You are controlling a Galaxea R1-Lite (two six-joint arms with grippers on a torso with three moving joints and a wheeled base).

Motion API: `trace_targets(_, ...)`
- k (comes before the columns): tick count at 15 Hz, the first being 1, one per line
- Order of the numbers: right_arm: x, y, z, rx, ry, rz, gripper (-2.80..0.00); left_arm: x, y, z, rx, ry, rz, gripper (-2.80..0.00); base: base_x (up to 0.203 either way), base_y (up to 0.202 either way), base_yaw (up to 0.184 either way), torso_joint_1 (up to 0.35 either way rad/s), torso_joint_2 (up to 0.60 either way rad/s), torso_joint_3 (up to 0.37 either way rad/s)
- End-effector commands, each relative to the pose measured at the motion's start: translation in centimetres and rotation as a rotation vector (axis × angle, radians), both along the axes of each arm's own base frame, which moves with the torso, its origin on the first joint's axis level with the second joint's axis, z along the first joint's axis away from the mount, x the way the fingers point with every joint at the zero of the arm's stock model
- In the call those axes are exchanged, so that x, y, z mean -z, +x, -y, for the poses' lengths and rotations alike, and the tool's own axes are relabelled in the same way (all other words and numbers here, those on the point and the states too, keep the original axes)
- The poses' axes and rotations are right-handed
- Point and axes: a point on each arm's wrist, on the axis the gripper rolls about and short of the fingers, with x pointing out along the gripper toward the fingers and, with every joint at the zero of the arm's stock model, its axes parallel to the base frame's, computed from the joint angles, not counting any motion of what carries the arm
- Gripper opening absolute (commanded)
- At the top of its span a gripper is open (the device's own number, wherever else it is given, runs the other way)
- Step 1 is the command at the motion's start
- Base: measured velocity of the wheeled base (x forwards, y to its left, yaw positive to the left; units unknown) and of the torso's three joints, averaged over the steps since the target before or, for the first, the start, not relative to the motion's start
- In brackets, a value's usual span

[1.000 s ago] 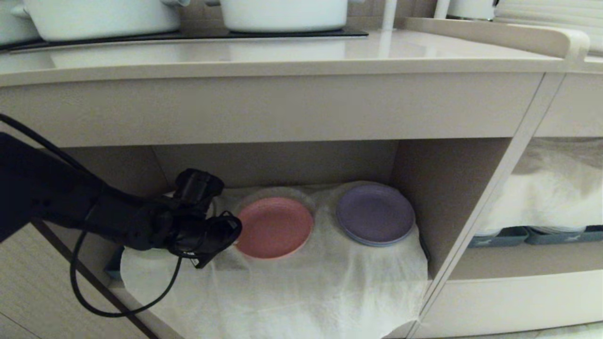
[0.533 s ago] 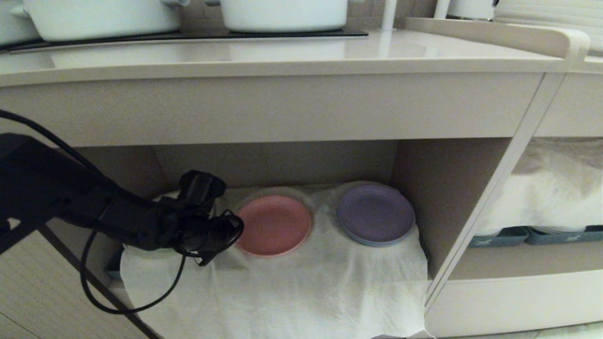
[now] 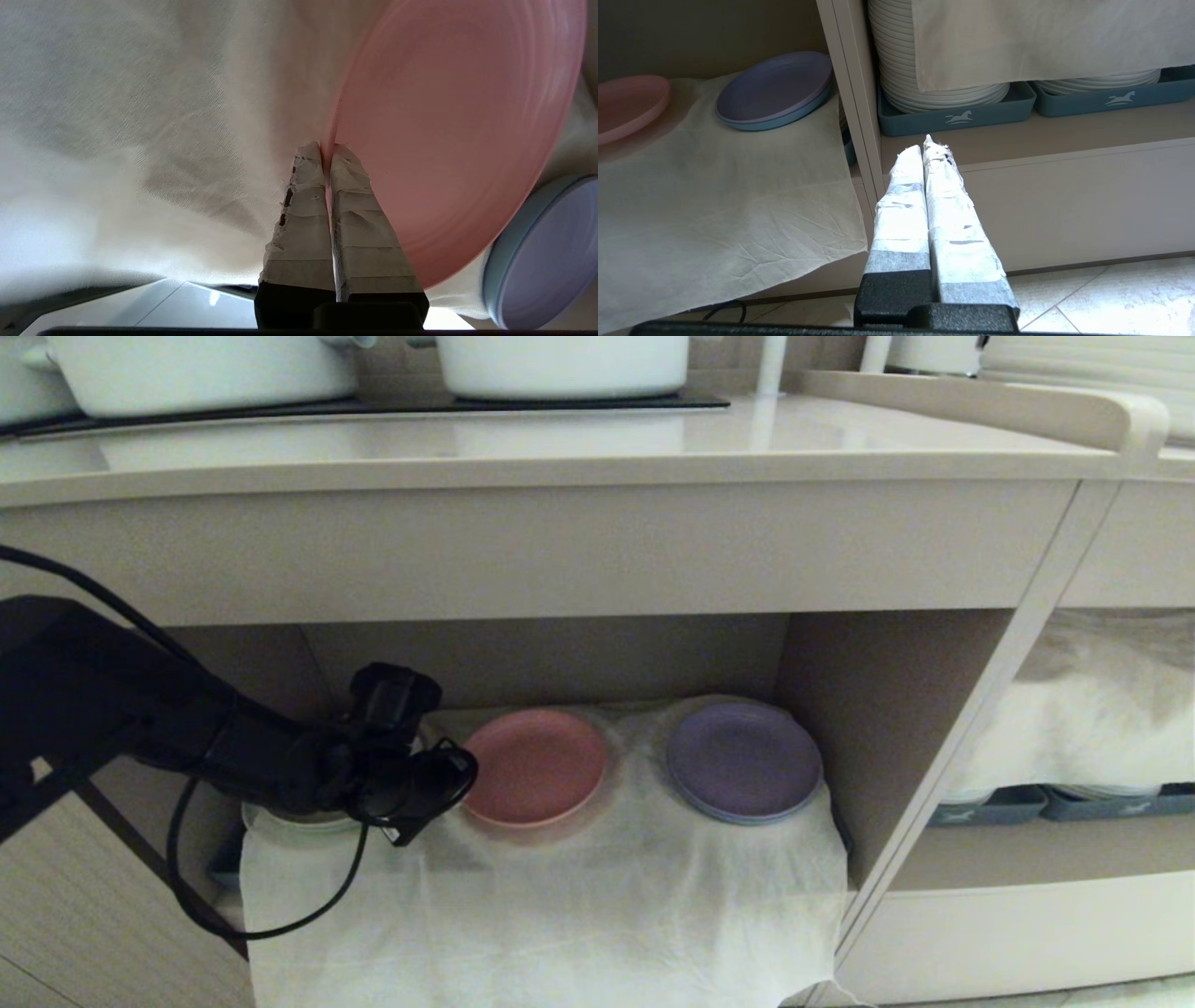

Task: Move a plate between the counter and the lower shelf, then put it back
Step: Put the plate in the cupboard

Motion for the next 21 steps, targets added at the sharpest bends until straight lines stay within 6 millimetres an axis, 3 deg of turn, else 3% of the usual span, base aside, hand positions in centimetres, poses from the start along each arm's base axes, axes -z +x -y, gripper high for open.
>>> trace_targets(1, 0.0, 0.0, 0.0, 0.0, 0.0, -0.001, -2.8, 0.1, 0.2, 0.0, -0.005, -0.005, 0.002, -2.8, 0.0, 0.0, 0.0, 0.0, 0.0, 0.0)
trace_targets(21, 0.0, 0.0, 0.0, 0.0, 0.0, -0.001, -2.8, 1.8, 1.1, 0.3, -0.006, 0.009, -0.034, -2.8, 0.0, 0.0, 0.0, 0.0, 0.0, 0.0)
